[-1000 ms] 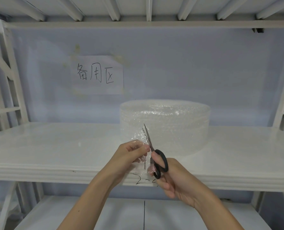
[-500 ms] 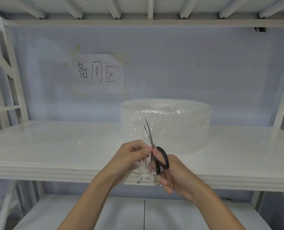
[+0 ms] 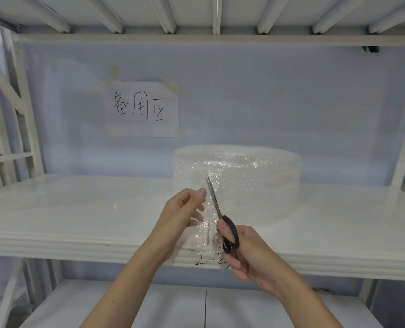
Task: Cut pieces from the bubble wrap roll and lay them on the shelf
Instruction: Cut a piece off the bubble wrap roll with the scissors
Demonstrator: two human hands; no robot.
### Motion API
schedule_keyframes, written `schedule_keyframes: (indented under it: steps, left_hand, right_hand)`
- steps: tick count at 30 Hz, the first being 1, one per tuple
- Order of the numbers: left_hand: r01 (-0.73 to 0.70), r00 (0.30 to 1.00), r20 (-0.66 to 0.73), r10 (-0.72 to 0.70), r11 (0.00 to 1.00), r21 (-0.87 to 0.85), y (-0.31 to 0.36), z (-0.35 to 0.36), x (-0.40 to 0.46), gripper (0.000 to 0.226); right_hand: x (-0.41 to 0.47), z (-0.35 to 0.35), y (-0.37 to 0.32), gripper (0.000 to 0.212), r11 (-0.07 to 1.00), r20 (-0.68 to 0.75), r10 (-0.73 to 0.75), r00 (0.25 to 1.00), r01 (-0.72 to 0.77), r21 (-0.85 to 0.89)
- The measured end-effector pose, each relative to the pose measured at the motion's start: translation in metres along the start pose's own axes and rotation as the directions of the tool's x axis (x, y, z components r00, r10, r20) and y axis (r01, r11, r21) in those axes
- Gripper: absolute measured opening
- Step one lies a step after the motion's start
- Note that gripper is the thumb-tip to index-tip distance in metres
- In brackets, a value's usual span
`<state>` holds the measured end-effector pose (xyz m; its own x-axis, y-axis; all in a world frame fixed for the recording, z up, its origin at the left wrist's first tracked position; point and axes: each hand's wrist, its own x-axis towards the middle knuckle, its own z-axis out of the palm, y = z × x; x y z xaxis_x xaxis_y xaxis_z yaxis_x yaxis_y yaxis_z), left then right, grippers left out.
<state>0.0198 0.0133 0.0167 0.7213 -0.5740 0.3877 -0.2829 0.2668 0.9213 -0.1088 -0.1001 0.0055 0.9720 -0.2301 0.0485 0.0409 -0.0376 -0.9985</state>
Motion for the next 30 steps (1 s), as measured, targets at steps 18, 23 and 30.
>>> schedule_keyframes:
  steps: [18,23,30]
  left_hand:
    - [0.007,0.996,-0.086,-0.012,0.998,-0.056,0.008,0.005,-0.004,0.022]
    - [0.062,0.996,-0.06,-0.068,0.994,-0.09,0.012,0.01,-0.001,0.032]
    - [-0.056,0.988,-0.148,0.052,0.998,-0.023,0.007,0.017,0.002,0.015]
  right_hand:
    - [0.003,-0.005,-0.008,0.055,1.0,0.062,0.027,0.998,-0.027,0.009]
    - [0.003,-0.006,-0.005,0.047,1.0,0.075,0.008,0.997,-0.01,0.028]
    - [0.001,-0.009,-0.004,0.058,1.0,0.086,-0.019,0.996,0.019,0.0]
